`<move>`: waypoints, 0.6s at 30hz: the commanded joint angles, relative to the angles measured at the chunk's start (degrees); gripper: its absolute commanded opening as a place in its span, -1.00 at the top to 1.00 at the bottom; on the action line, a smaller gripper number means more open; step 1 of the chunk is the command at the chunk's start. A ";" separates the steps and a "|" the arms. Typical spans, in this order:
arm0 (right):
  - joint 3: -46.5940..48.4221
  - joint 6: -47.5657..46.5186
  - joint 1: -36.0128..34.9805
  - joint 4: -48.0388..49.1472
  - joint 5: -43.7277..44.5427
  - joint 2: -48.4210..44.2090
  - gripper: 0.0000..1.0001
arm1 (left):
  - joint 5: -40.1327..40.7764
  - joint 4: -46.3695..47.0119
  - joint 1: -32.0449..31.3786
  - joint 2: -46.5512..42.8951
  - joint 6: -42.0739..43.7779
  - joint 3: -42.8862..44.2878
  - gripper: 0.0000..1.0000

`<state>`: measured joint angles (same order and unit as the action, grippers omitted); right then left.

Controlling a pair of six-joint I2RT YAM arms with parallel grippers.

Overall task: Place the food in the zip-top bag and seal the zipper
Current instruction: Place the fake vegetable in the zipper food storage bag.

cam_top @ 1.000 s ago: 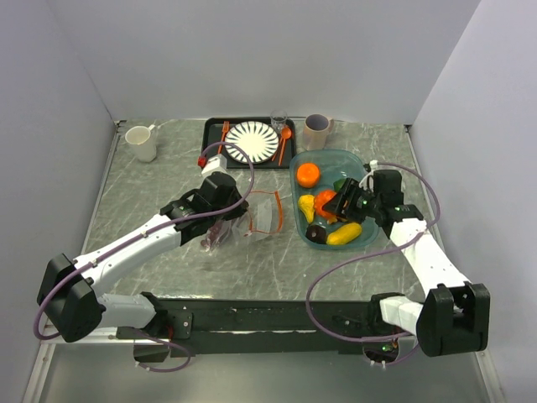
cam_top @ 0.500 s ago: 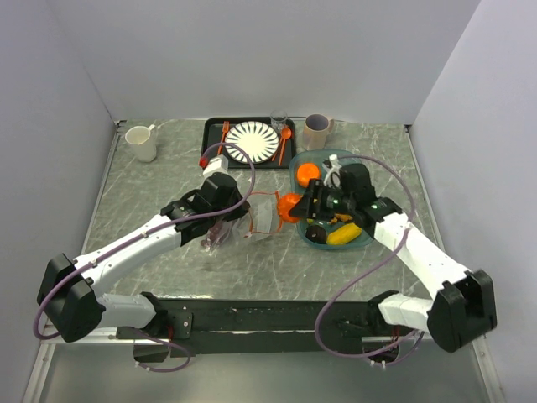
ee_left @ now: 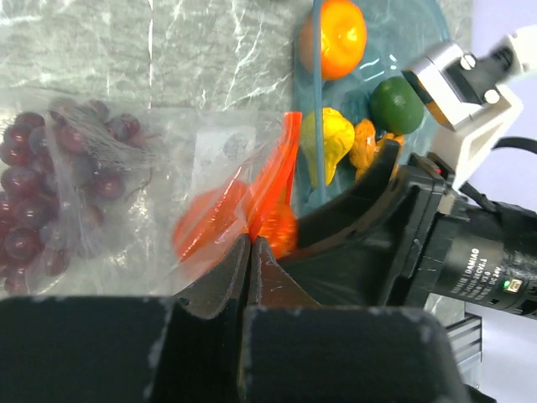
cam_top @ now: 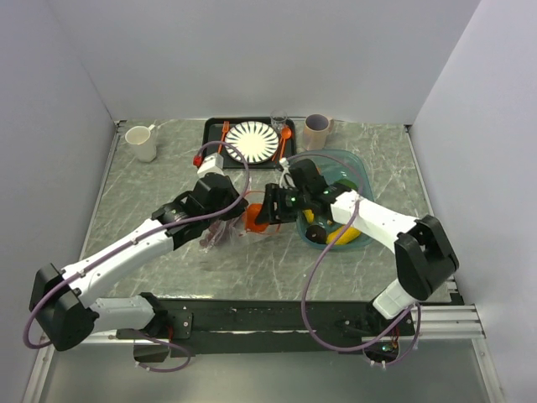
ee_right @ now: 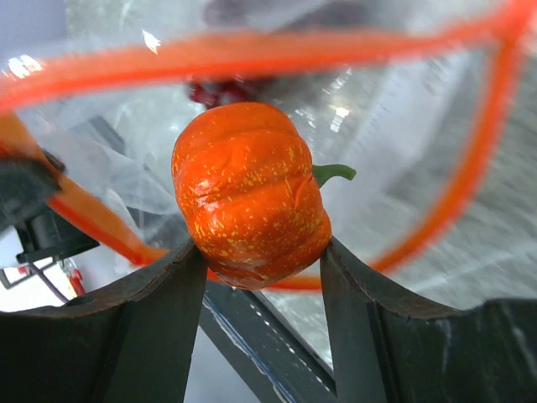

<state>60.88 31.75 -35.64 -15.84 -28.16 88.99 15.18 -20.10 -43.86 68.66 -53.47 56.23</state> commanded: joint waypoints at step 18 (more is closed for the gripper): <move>1.00 2.26 4.42 -13.51 35.16 -18.85 -1.00 | 5.12 -0.47 -0.27 -5.82 -1.02 0.20 0.99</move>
<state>63.51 31.29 -34.70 -25.19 -6.70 74.56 19.40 -21.96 -43.92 64.36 -53.91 56.23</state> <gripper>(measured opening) 0.998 0.032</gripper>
